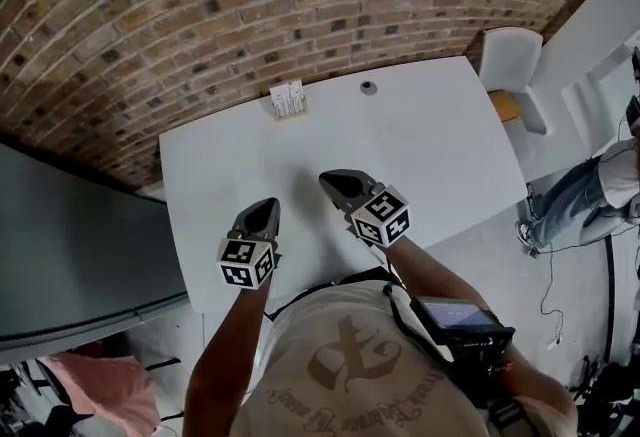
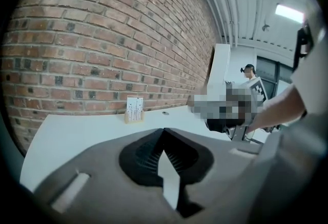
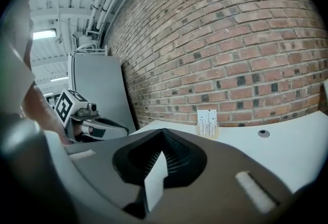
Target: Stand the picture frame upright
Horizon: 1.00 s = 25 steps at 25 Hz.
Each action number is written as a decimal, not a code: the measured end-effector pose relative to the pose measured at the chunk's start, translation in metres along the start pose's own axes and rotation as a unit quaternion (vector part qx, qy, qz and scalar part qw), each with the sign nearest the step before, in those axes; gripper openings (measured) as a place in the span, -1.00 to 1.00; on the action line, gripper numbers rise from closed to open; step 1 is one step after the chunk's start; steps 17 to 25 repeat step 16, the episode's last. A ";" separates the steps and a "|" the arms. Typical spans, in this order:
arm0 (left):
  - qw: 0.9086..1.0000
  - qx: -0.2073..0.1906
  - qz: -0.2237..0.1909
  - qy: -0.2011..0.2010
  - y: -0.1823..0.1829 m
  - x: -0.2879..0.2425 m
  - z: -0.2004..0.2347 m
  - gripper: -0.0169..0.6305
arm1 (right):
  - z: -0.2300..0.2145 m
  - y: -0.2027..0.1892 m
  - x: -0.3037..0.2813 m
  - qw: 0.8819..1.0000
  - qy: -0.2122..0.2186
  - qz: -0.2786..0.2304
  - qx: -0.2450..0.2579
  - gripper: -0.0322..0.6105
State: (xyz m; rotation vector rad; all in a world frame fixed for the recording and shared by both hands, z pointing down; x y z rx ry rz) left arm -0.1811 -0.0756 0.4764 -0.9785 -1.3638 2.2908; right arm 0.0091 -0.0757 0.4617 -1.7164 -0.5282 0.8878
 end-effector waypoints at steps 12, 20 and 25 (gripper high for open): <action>0.999 0.036 0.013 0.010 -0.030 0.019 -0.025 -0.94 | -0.005 -0.019 0.047 0.999 0.002 -0.002 -0.033 -0.88; 0.999 0.036 0.014 0.013 -0.027 0.043 -0.013 -0.94 | 0.015 -0.015 0.036 0.999 0.007 -0.004 -0.049 -0.88; 0.999 0.036 0.014 0.013 -0.027 0.043 -0.013 -0.94 | 0.015 -0.015 0.036 0.999 0.007 -0.004 -0.049 -0.88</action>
Point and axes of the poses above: the fingertips, and each gripper's own axes: x backward along the fingers, z to its left, y out of its top, the point moved 7 cm from there along x, backward along the fingers, and after that the axes turned 5 degrees about x, right-handed, at the moved point
